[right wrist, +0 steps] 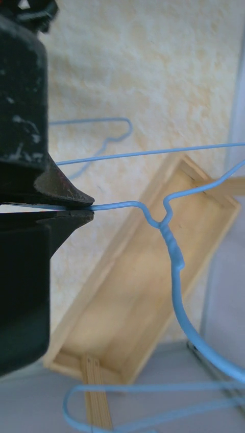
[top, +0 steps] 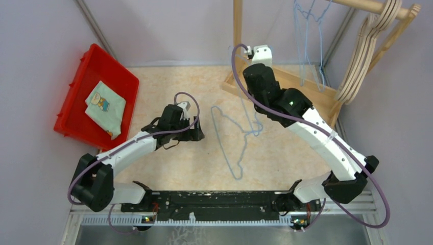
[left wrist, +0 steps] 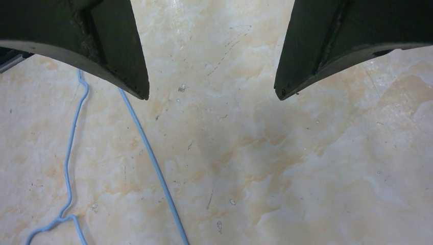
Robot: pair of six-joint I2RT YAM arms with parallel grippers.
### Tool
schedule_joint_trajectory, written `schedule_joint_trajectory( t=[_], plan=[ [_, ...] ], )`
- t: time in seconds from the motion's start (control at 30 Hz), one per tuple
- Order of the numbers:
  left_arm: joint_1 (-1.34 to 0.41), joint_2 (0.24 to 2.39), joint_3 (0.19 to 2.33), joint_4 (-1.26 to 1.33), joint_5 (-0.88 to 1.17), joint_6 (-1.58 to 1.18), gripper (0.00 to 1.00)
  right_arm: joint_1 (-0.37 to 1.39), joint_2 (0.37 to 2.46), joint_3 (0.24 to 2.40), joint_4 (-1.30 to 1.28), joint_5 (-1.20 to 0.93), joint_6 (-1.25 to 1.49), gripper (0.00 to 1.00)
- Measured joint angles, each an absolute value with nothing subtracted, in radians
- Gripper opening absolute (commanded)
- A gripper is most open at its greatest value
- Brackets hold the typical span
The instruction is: Organize the hangers
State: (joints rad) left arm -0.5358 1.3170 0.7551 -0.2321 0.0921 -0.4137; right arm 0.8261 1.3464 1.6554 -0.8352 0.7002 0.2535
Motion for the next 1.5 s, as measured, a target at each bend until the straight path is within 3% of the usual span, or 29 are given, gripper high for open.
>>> schedule_joint_trajectory(
  t=[0.27,0.53,0.93,1.33,1.5],
  plan=[
    [-0.536,1.277,0.753,-0.269,0.091,-0.413,0.98,0.821,1.4,1.822,-0.826,1.003,-0.01,0.0],
    [-0.536,1.274,0.753,-0.289,0.088,-0.4,0.98,0.775,1.434,1.82,-0.505,1.115,-0.329,0.0],
    [-0.533,1.274,0.753,-0.297,0.072,-0.395,0.98,0.612,1.603,1.963,-0.251,1.05,-0.503,0.0],
    [-0.506,1.301,0.754,-0.309,0.055,-0.385,0.98,0.48,1.887,2.313,-0.286,0.943,-0.489,0.0],
    [-0.483,1.319,0.756,-0.314,0.053,-0.384,0.98,0.457,1.961,2.365,-0.346,0.907,-0.476,0.0]
  ],
)
